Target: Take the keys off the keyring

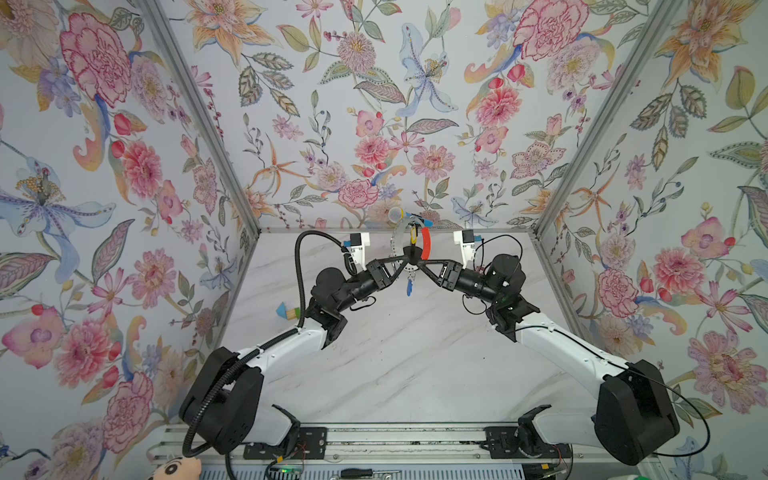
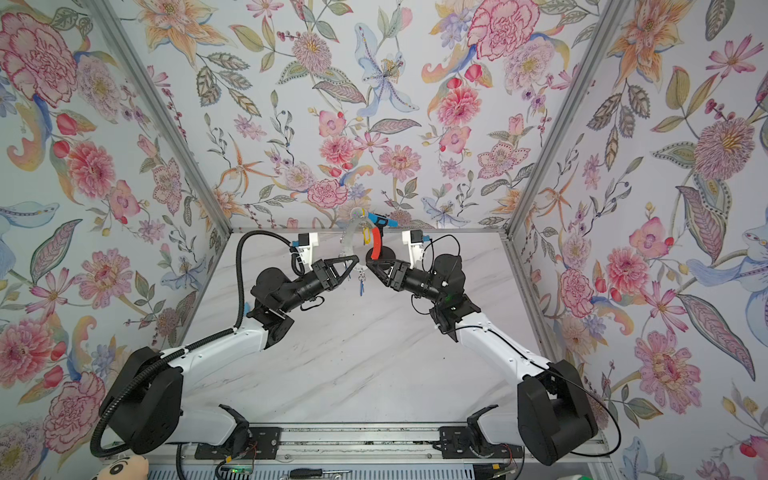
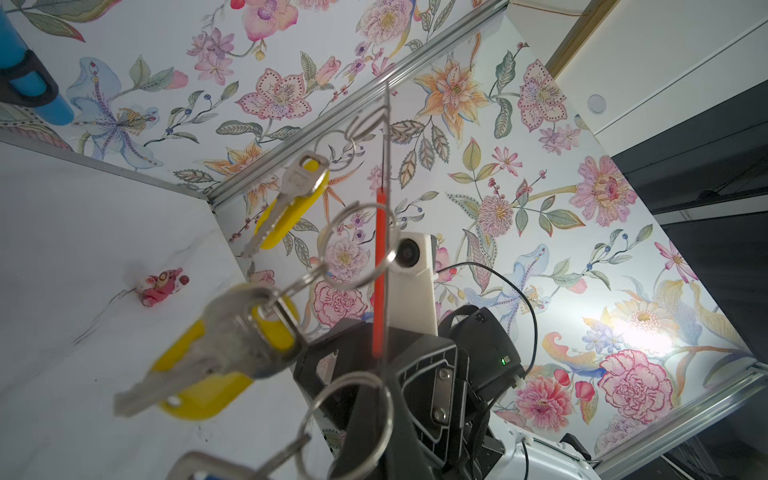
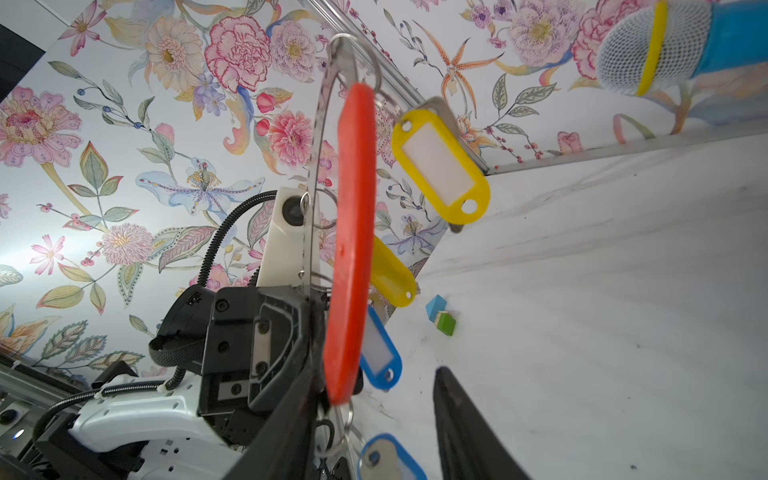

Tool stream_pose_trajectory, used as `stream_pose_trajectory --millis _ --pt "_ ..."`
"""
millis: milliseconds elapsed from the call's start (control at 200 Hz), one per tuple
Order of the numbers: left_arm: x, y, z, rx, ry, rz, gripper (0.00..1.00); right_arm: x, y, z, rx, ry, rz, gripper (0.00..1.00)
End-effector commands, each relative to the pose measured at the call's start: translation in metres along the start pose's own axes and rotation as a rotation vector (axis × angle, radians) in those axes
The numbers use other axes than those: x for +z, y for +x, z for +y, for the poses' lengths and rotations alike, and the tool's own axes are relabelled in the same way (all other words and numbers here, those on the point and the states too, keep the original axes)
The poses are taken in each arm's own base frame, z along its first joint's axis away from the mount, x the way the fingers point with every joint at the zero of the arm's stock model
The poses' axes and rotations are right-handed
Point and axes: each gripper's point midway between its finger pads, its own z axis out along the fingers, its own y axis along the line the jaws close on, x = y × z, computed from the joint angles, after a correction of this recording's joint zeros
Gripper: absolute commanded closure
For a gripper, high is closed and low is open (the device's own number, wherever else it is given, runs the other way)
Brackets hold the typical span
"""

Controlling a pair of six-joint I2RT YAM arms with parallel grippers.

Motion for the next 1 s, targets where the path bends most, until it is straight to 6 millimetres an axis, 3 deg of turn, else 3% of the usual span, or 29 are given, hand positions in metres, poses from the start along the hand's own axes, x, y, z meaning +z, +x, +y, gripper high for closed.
stream_pose_trajectory --millis 0,170,340,440,616,761,996 --pt "0.009 -0.018 -0.025 0.072 0.063 -0.022 1.0 -0.013 -0.001 0.008 -0.182 0.015 -0.041 0.5" --pt "0.018 -0.024 -0.03 0.079 0.074 -0.017 1.0 -0.025 0.009 0.02 -0.454 0.019 -0.077 0.48" --pt "0.023 -0.027 -0.035 0.09 0.083 -0.004 1.0 -0.021 0.018 0.017 -0.715 0.103 -0.063 0.47" --pt "0.025 -0.027 -0.035 0.087 0.087 0.001 1.0 -0.02 0.013 0.014 -0.837 0.15 -0.103 0.46" --pt "0.027 -0.025 -0.037 0.084 0.092 0.009 1.0 -0.009 0.002 0.01 -0.898 0.167 -0.133 0.46" --pt "0.027 -0.027 -0.033 0.087 0.076 -0.002 1.0 0.005 0.005 0.014 -0.92 0.132 -0.128 0.48" --pt "0.028 -0.026 -0.03 0.078 0.075 -0.005 1.0 0.017 0.003 0.007 -0.904 0.167 -0.145 0.63"
